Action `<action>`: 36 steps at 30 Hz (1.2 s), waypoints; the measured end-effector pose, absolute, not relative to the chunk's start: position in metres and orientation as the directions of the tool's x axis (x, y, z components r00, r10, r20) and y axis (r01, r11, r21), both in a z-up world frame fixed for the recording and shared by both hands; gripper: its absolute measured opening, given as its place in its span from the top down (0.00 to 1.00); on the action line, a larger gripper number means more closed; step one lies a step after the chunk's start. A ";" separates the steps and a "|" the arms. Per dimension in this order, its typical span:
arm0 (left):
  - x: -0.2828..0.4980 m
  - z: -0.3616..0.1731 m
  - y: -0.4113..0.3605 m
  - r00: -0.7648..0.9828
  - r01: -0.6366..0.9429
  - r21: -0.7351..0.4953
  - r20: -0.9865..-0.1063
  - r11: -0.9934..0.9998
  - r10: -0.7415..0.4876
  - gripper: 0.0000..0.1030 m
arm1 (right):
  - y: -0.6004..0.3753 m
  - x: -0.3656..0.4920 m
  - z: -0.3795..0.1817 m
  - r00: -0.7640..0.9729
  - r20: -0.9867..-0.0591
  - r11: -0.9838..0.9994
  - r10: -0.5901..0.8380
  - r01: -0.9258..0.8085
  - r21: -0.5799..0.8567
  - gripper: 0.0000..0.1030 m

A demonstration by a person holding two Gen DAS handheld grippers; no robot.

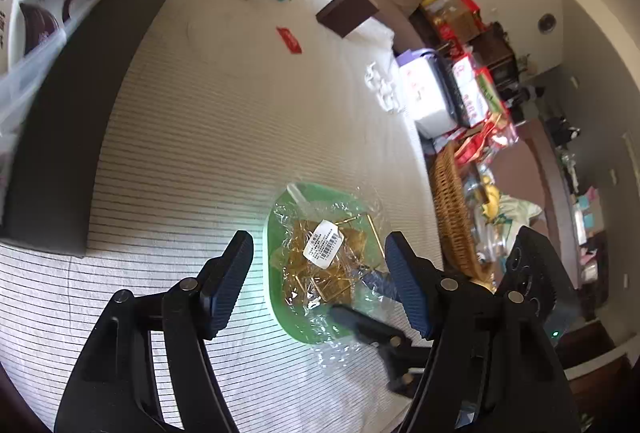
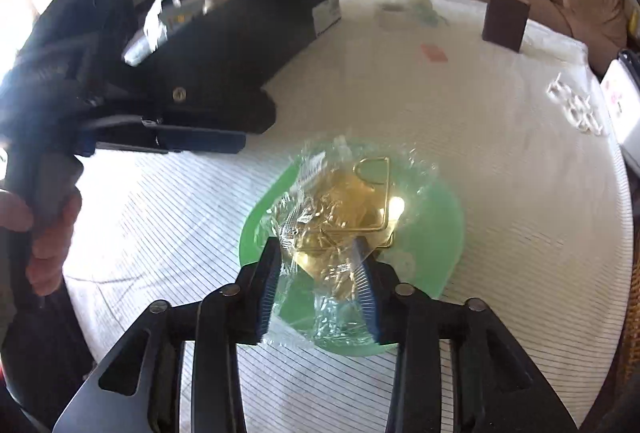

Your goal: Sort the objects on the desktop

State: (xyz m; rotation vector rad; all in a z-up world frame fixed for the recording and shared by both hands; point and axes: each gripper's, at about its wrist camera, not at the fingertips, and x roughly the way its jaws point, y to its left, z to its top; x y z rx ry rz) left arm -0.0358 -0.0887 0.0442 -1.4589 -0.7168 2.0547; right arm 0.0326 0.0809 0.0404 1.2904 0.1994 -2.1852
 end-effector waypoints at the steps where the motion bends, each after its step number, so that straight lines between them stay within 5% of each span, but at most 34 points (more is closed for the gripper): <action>1: -0.035 0.041 -0.086 -0.277 -0.107 -0.663 -0.696 -0.741 0.663 0.36 | 0.082 0.033 0.042 -0.354 -0.830 -0.813 -0.432 0.552 0.188 0.46; 7: -0.029 0.031 -0.075 -0.230 -0.125 -0.601 -0.756 -0.789 0.613 0.36 | 0.120 0.047 0.078 -0.402 -0.745 -0.811 -0.532 0.494 0.313 0.20; 16: -0.022 0.030 -0.065 -0.232 -0.179 -0.540 -0.789 -0.822 0.569 0.38 | 0.164 0.019 0.056 -0.438 -0.829 -0.932 -0.346 0.263 0.250 0.28; 36: -0.022 0.031 -0.064 -0.248 -0.211 -0.490 -0.810 -0.846 0.531 0.38 | 0.155 0.009 0.045 -0.468 -0.842 -0.955 -0.268 0.242 0.170 0.28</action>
